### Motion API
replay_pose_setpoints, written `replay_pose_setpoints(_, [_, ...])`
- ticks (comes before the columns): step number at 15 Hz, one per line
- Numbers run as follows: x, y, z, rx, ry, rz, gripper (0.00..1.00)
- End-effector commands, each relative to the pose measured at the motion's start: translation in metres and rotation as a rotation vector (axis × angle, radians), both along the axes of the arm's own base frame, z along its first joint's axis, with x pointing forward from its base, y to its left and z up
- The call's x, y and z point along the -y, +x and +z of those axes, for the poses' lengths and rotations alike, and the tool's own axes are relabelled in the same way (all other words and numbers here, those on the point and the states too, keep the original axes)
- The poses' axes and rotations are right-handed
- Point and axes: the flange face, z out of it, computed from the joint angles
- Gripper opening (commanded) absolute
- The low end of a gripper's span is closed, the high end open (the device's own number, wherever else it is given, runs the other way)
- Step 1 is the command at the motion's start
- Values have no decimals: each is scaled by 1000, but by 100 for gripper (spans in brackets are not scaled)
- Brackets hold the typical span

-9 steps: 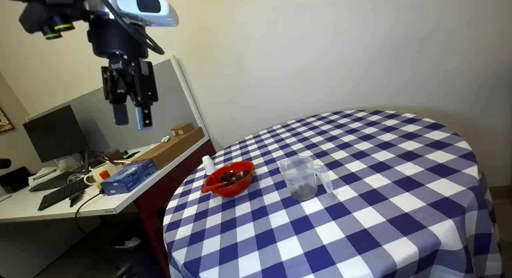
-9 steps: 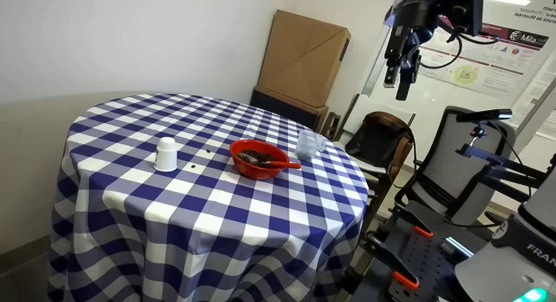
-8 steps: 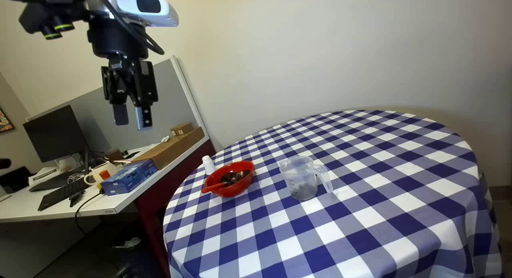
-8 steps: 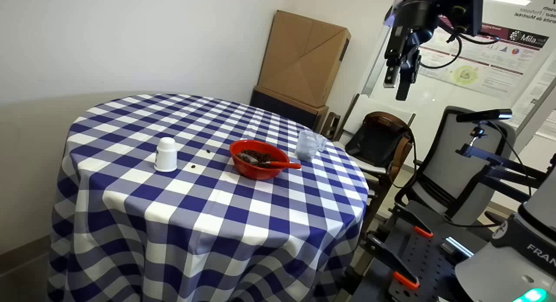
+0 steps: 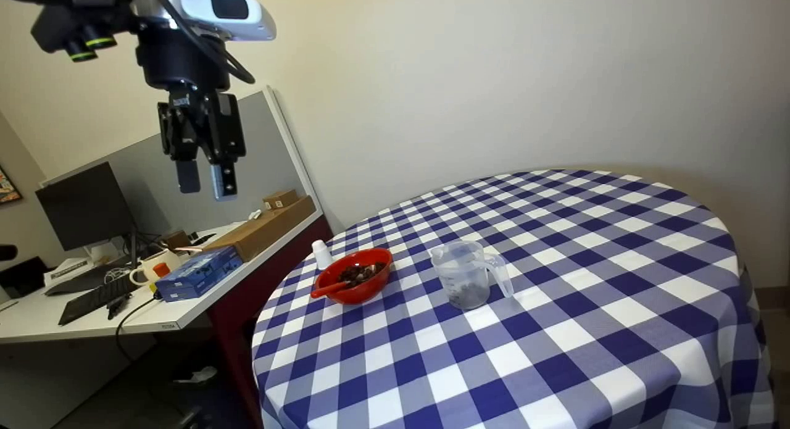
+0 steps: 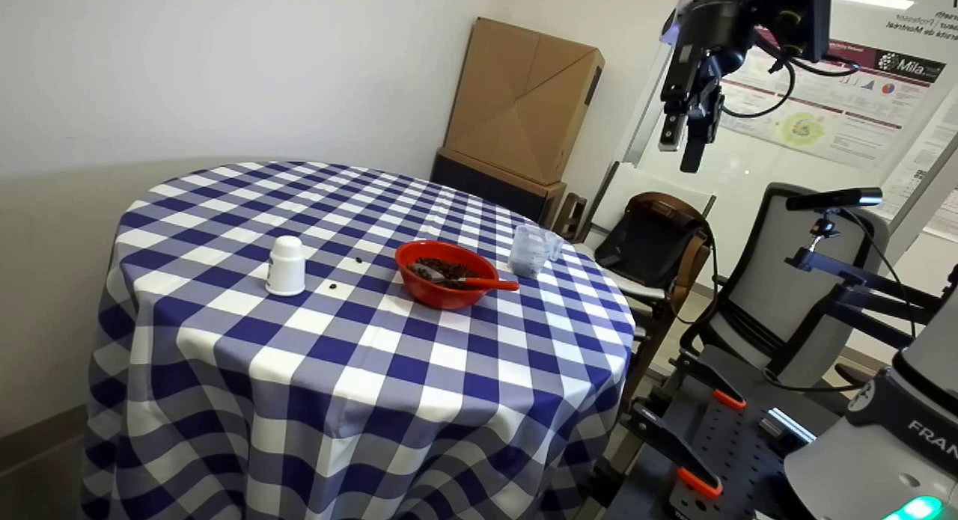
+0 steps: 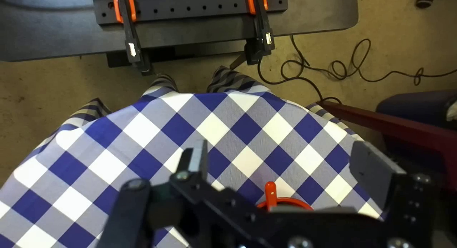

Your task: Use the spoon to scoop some of the contents in the red bowl into the clear jug

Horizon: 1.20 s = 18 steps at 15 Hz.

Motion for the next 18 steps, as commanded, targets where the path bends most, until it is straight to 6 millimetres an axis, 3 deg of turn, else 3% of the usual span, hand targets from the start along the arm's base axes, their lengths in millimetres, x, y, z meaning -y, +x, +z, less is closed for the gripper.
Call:
replay_pose_setpoints(1, [-5,14,-11,3,-46,22,100])
replay_pose_setpoints(12, [-54,86,-81,25,-117,160,100])
replay_pose_setpoints(18, [-64,128,-113,-27,-139,165,100])
